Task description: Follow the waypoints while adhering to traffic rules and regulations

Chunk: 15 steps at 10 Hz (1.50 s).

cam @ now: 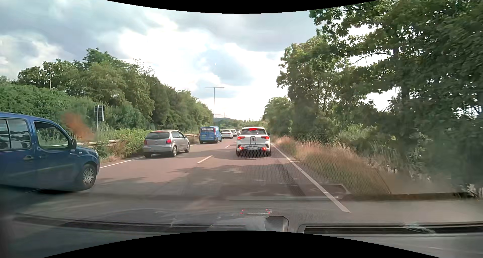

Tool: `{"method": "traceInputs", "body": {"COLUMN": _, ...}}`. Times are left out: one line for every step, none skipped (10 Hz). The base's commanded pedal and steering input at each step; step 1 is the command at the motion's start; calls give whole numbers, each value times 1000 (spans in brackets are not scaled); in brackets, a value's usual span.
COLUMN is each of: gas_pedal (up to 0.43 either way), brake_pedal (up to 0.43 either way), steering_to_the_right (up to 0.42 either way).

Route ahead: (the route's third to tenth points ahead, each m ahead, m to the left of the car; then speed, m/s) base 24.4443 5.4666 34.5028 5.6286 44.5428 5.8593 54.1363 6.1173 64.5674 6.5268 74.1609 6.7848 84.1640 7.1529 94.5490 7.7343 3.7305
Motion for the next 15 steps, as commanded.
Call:
{"method": "traceInputs", "body": {"gas_pedal": 0, "brake_pedal": 0, "steering_to_the_right": 0}}
{"method": "traceInputs", "body": {"gas_pedal": 0, "brake_pedal": 0, "steering_to_the_right": 0}}
{"method": "traceInputs", "body": {"gas_pedal": 0, "brake_pedal": 0, "steering_to_the_right": 3}}
{"method": "traceInputs", "body": {"gas_pedal": 0, "brake_pedal": 0, "steering_to_the_right": 5}}
{"method": "traceInputs", "body": {"gas_pedal": 0, "brake_pedal": 0, "steering_to_the_right": 5}}
{"method": "traceInputs", "body": {"gas_pedal": 0, "brake_pedal": 0, "steering_to_the_right": 5}}
{"method": "traceInputs", "body": {"gas_pedal": 0, "brake_pedal": 0, "steering_to_the_right": 4}}
{"method": "traceInputs", "body": {"gas_pedal": 0, "brake_pedal": 18, "steering_to_the_right": 5}}
{"method": "traceInputs", "body": {"gas_pedal": 0, "brake_pedal": 61, "steering_to_the_right": 5}}
{"method": "traceInputs", "body": {"gas_pedal": 0, "brake_pedal": 91, "steering_to_the_right": 5}}
{"method": "traceInputs", "body": {"gas_pedal": 0, "brake_pedal": 110, "steering_to_the_right": 5}}
{"method": "traceInputs", "body": {"gas_pedal": 0, "brake_pedal": 122, "steering_to_the_right": 5}}
{"method": "traceInputs", "body": {"gas_pedal": 0, "brake_pedal": 134, "steering_to_the_right": 4}}
{"method": "traceInputs", "body": {"gas_pedal": 0, "brake_pedal": 146, "steering_to_the_right": 5}}
{"method": "traceInputs", "body": {"gas_pedal": 0, "brake_pedal": 152, "steering_to_the_right": 4}}
